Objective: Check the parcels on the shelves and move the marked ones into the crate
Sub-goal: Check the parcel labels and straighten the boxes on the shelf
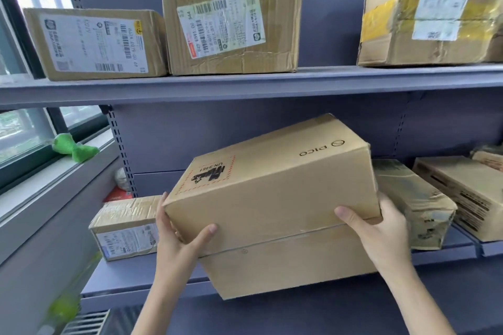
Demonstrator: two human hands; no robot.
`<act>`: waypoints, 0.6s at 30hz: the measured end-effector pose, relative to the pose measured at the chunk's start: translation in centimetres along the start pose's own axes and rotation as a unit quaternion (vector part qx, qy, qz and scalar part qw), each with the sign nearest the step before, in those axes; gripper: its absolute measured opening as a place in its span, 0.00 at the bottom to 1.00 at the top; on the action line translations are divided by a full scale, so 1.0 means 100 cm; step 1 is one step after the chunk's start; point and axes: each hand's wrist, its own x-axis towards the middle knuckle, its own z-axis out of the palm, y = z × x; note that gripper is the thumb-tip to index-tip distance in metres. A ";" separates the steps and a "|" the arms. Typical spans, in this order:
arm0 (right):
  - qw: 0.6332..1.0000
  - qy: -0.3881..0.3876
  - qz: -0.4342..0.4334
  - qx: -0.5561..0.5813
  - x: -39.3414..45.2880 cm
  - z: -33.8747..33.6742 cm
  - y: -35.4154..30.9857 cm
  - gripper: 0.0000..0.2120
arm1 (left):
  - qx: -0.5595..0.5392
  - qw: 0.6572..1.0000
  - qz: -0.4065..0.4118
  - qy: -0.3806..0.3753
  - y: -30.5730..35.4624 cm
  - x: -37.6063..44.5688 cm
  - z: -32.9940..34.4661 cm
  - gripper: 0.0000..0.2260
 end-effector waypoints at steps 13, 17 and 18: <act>0.924 0.144 -0.273 -0.224 -0.025 0.012 -0.063 0.36 | -0.104 0.992 -0.068 0.031 -0.020 -0.011 -0.008 0.39; 0.921 0.131 -0.282 -0.236 -0.028 0.011 -0.064 0.36 | -0.074 0.994 -0.073 0.020 -0.010 -0.013 -0.009 0.39; 0.923 0.125 -0.280 -0.232 -0.029 0.012 -0.065 0.36 | -0.051 0.996 -0.077 0.015 -0.008 -0.010 -0.012 0.42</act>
